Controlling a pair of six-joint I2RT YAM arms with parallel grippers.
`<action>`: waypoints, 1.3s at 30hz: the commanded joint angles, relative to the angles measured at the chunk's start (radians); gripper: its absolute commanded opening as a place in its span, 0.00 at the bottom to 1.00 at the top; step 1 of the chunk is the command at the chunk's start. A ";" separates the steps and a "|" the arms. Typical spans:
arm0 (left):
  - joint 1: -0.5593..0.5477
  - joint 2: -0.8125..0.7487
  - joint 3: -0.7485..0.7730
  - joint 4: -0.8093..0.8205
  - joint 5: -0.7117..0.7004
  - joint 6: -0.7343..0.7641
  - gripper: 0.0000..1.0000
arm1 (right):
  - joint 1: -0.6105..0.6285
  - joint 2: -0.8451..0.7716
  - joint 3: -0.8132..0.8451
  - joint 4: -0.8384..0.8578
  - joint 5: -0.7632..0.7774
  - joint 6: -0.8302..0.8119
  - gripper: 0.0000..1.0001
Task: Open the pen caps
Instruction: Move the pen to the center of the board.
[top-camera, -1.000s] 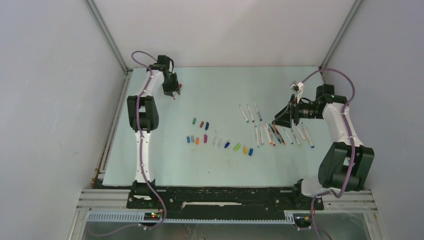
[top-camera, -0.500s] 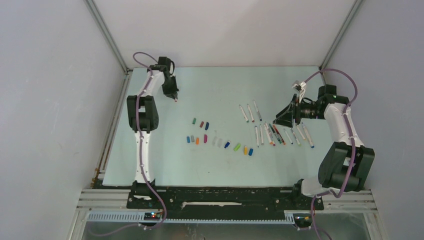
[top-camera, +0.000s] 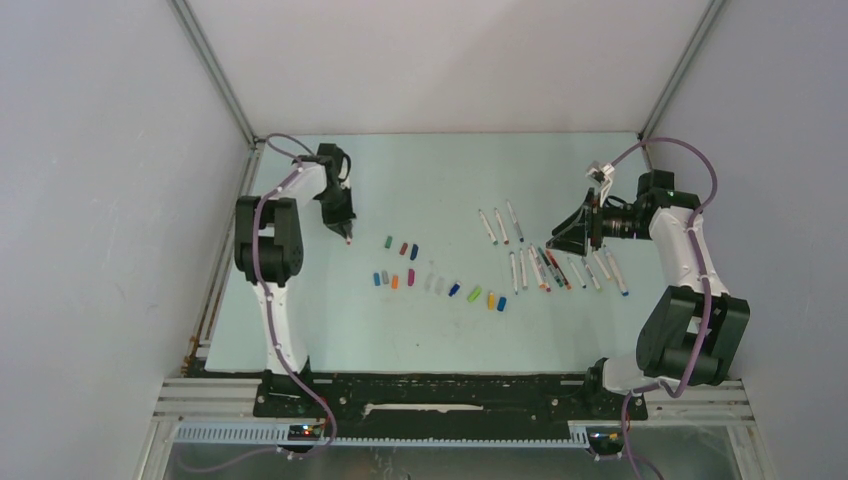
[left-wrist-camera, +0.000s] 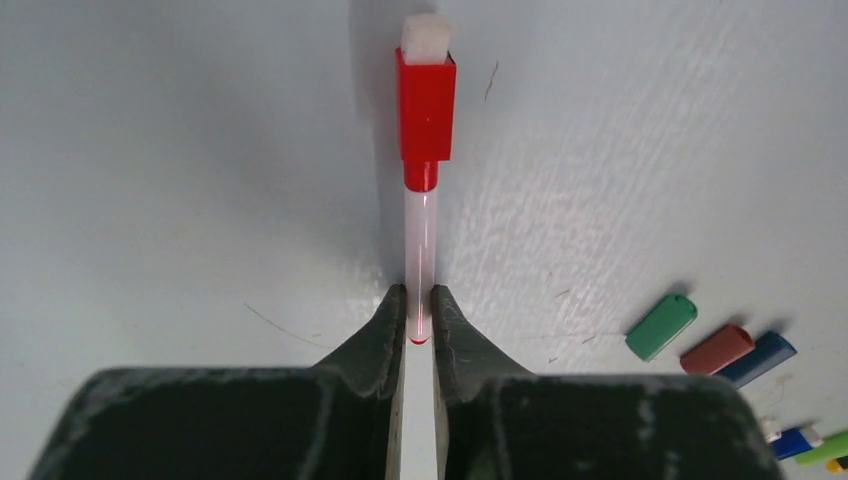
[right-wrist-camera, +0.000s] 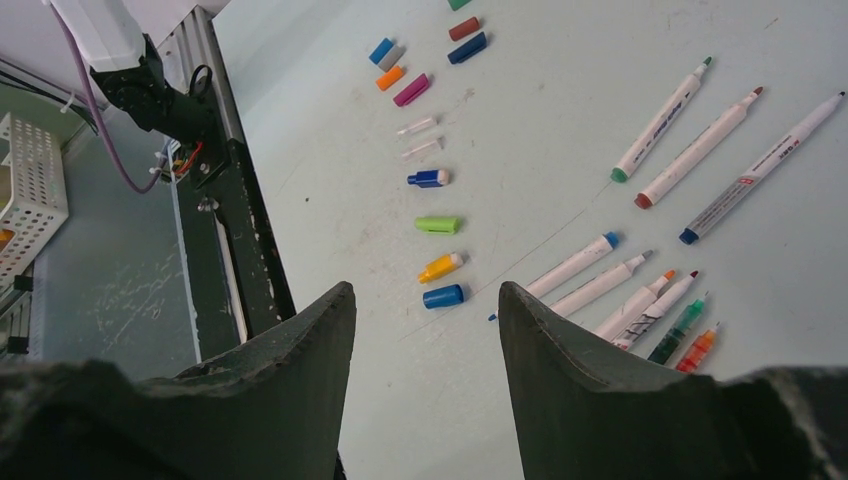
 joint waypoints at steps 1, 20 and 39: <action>-0.008 -0.097 -0.111 0.069 0.039 -0.035 0.14 | -0.005 -0.032 0.007 -0.015 -0.039 -0.031 0.57; -0.004 0.093 0.235 -0.109 -0.039 -0.020 0.38 | -0.010 -0.023 0.007 -0.023 -0.045 -0.040 0.57; -0.011 0.116 0.246 -0.205 -0.050 -0.037 0.38 | -0.012 -0.036 0.008 -0.027 -0.054 -0.042 0.57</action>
